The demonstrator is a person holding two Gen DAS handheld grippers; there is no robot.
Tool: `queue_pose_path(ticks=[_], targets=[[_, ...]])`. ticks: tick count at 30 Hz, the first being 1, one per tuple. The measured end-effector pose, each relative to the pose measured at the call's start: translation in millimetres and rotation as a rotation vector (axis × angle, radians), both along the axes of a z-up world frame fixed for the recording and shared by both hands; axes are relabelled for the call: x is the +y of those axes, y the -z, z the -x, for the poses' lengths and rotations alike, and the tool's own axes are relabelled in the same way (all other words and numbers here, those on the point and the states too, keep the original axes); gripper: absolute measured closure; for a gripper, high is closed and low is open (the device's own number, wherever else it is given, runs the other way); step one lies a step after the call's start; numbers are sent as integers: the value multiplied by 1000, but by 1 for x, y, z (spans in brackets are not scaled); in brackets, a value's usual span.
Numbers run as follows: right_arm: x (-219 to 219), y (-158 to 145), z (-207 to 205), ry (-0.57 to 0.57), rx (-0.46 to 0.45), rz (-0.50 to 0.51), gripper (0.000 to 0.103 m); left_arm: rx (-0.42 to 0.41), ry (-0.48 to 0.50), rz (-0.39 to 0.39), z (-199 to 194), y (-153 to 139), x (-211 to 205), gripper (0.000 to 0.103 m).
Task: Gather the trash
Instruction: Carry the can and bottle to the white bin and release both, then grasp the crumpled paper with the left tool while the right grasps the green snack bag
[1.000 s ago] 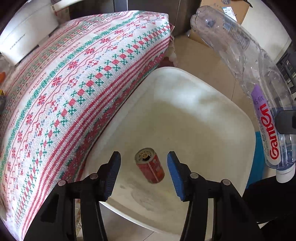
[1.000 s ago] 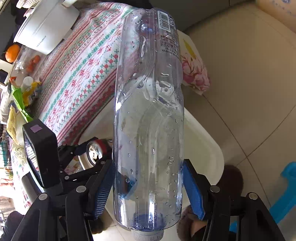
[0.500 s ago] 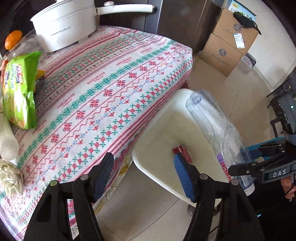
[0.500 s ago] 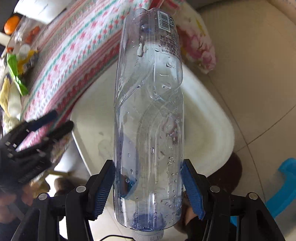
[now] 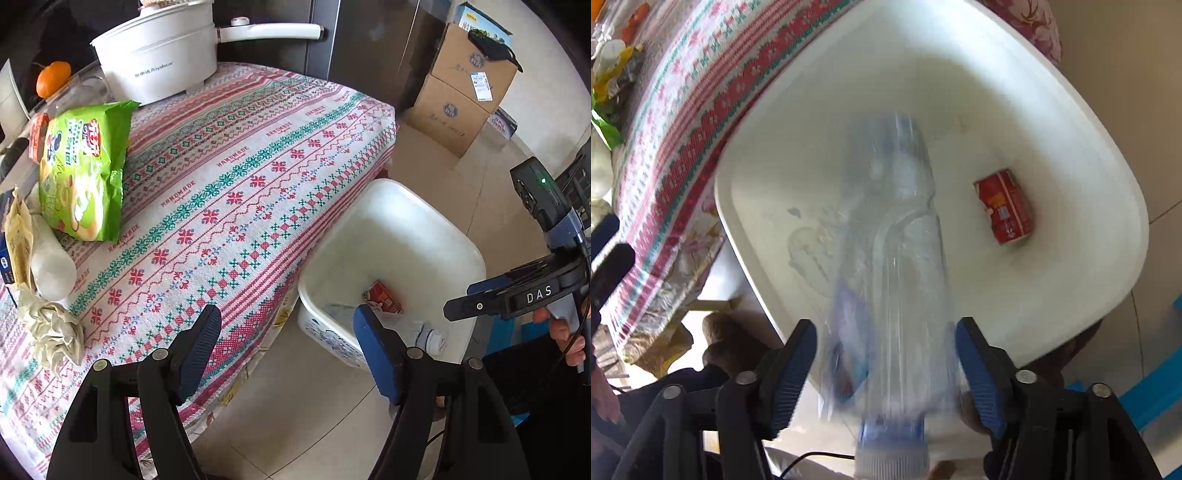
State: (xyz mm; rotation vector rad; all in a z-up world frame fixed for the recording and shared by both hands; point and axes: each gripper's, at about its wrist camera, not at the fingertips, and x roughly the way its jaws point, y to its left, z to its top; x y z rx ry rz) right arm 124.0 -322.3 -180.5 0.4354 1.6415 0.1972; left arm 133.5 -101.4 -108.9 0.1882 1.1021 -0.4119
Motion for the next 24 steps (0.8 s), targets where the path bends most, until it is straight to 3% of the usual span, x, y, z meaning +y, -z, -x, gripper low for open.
queue_pose_path(ticks=[8,14,24], targets=[[2,-27,-5,0,-84,43,24,-45,-28,4,6,-14,16,19],[16,-56,-11,-34,-196,102,24,-64,-79,25,8,-28,41,18],[51,-102,-28,-50,-389,158,21,-60,-303,48,-13,-40,128,17]])
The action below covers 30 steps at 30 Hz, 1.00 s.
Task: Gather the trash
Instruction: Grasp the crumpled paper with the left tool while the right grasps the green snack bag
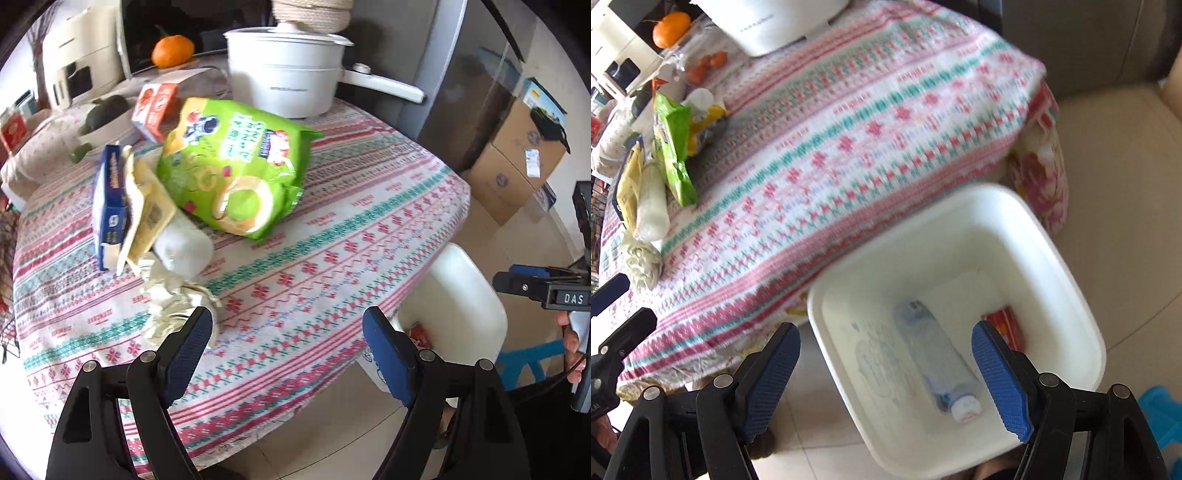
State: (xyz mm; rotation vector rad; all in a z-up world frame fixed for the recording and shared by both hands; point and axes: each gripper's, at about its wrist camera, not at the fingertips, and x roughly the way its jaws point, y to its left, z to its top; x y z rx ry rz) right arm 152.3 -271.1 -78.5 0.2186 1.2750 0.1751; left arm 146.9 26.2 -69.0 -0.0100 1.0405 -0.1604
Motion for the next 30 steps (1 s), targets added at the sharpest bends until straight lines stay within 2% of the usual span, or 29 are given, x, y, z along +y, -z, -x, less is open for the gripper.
queue_pose_path(ticks=[7,17,18,21,23,24,27,30], targets=[[34,-12,-16,-38,-59,44,19,33,-155,39,-18,12,62,17],[63,-10,-25,-84,-73,81,18,139,-195,120,-43,56,81,19],[63,-9,-25,-86,-70,83,18,151,-199,121,-45,60,80,23],[62,-5,-24,-79,-62,88,18,172,-200,143,-47,66,78,45],[59,-4,-25,-69,-58,91,18,174,-209,151,-47,65,76,50],[58,-4,-25,-64,-57,91,18,171,-210,145,-47,64,75,56],[56,-3,-26,-49,-53,91,18,153,-194,119,-41,56,69,61],[55,-2,-27,-40,-54,92,18,107,-162,106,-31,40,64,63]])
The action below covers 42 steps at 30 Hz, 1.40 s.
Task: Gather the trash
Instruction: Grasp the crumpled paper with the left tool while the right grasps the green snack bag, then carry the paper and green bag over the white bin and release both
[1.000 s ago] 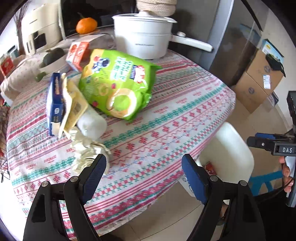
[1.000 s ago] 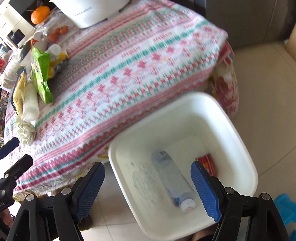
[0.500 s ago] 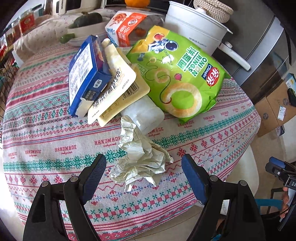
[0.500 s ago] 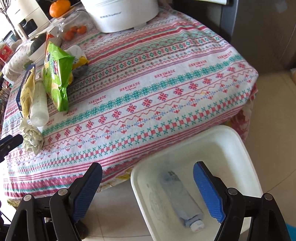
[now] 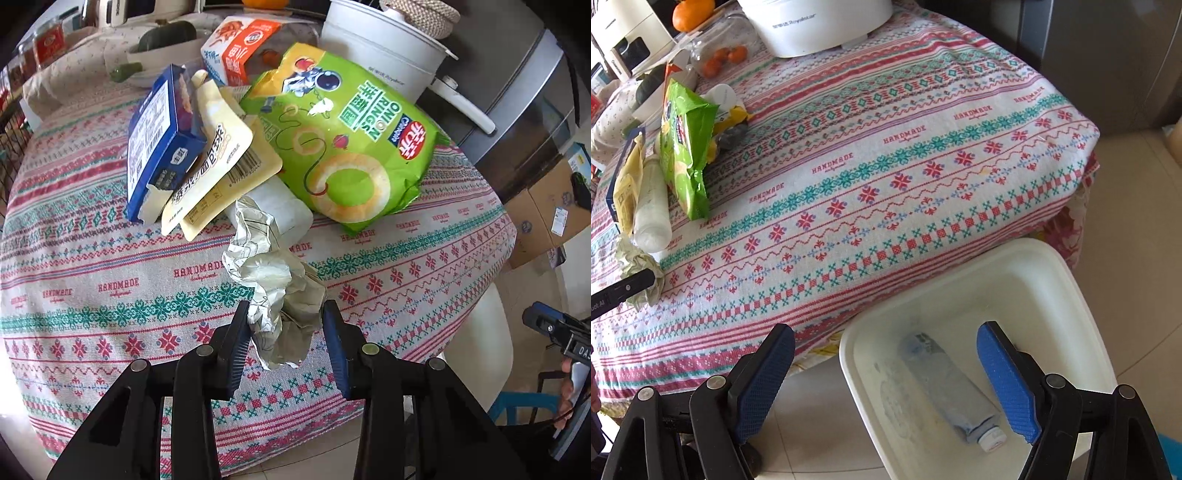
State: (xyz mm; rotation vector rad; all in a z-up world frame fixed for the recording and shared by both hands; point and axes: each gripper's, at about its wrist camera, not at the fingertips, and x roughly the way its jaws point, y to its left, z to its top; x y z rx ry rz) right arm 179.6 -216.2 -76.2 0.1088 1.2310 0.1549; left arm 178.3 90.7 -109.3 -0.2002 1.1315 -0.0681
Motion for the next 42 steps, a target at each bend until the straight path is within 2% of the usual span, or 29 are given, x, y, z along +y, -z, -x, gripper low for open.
queue_pose_path(ticks=[6,12,22,31,33,36,40,42], targets=[[16,-5,-7,-10,-28,-3,18,-87,33,5,25,-34,1,63],[53,-14,-25,-56,-74,-23,18,-131,-9,26,43,-55,29,63],[119,-7,-74,-118,-142,-110,18,-114,-103,53,39,-55,74,63],[143,11,-110,-98,-160,-204,23,-120,-150,84,30,-60,92,63],[145,16,-115,-94,-163,-218,28,-118,-153,83,28,-60,93,63],[147,20,-118,-101,-166,-265,41,-114,-157,86,27,-60,92,63],[150,20,-118,-115,-170,-300,68,-120,-152,88,28,-62,88,63],[150,16,-116,-132,-177,-321,74,-127,-146,89,29,-64,85,63]])
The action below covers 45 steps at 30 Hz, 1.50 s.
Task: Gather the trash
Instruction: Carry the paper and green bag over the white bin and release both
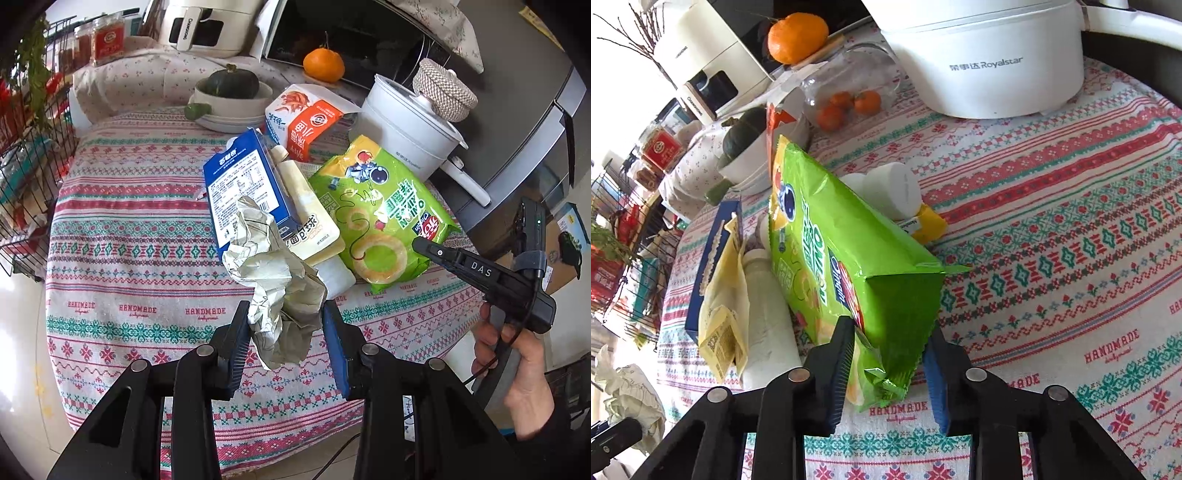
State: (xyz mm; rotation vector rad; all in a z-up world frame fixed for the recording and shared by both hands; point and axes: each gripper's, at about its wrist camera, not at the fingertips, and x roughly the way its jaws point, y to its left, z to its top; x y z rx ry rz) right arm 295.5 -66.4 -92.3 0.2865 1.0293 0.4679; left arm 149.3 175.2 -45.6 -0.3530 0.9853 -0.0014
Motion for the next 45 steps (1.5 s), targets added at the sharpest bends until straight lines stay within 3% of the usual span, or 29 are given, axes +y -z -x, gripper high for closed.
queue_pose_path(ticks=[5,13,24,31,37,45], targets=[[-1,-18,15,-40,-39,-10,87,-21,16,8,3,-6,-11,63],[-28,-65,53,-52,-128,-18,89,-61,79,20,10,-18,-48,63],[-114,-107,110,19,-215,-42,89,-74,250,-41,18,-17,-128,63],[-173,-109,147,109,-207,0,89,-77,374,-81,19,-10,-192,63],[-217,-99,174,183,-183,43,88,-89,544,-111,23,9,-258,63],[-262,-60,202,286,-4,103,88,-45,687,-167,23,50,-326,62]])
